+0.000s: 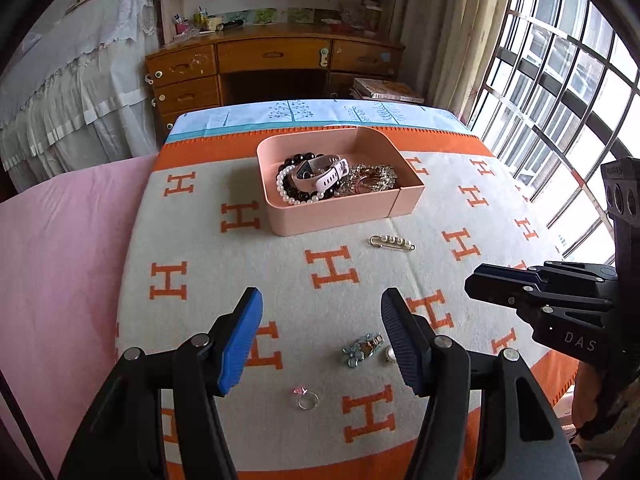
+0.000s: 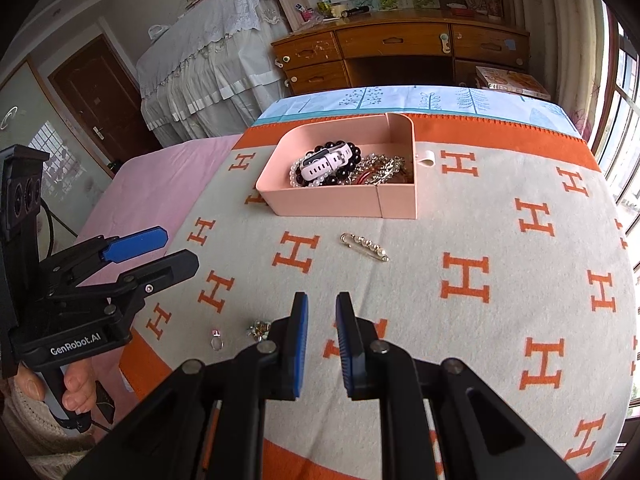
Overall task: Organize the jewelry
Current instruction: 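Grasp the pearl safety pin with the left tool while the right tool grasps the round pearl charm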
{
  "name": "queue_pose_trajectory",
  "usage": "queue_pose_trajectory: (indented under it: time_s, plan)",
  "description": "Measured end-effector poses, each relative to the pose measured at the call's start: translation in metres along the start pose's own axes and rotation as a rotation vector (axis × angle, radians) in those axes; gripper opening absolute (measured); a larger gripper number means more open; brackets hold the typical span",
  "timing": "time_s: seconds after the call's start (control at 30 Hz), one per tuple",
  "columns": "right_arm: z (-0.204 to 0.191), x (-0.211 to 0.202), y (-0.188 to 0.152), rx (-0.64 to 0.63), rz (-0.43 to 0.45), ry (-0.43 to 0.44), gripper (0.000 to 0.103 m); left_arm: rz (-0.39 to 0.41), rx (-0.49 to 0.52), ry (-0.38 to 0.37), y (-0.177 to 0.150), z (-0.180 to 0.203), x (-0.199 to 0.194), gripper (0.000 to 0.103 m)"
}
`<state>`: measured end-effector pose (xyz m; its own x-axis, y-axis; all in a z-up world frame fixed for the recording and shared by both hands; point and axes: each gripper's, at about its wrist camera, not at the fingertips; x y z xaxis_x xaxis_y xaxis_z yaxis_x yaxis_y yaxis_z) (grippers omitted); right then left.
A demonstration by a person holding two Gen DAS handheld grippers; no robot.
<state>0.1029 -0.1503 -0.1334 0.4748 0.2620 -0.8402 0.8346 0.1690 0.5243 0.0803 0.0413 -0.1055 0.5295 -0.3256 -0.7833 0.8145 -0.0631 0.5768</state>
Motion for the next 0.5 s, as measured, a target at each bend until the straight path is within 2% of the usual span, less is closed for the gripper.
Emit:
queue_pose_trajectory:
  time_s: [0.17,0.23,0.27,0.5]
  plan:
    - [-0.005,0.016,-0.018,-0.027,-0.039,0.013,0.015,-0.031,-0.066,-0.007,-0.026,-0.017,0.012,0.060]
    - [-0.008,0.021,-0.025,-0.049,-0.050,0.027,0.027,-0.038,-0.101,-0.015,-0.034,-0.024,0.015,0.060]
    - [-0.008,0.024,-0.029,-0.061,-0.051,0.035,0.029,-0.040,-0.117,-0.019,-0.038,-0.028,0.017,0.060]
    - [-0.024,0.044,-0.051,-0.156,-0.084,0.033,0.030,-0.046,-0.171,-0.025,-0.051,-0.041,0.026,0.060]
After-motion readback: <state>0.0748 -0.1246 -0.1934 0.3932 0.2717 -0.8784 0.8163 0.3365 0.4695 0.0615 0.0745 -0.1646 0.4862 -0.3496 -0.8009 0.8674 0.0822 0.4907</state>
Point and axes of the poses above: each gripper's, at about its wrist camera, not at the fingertips, and x roughly the way its jaws point, z to its right, y to its top, and after that the axes turned 9 degrees about -y, right-handed
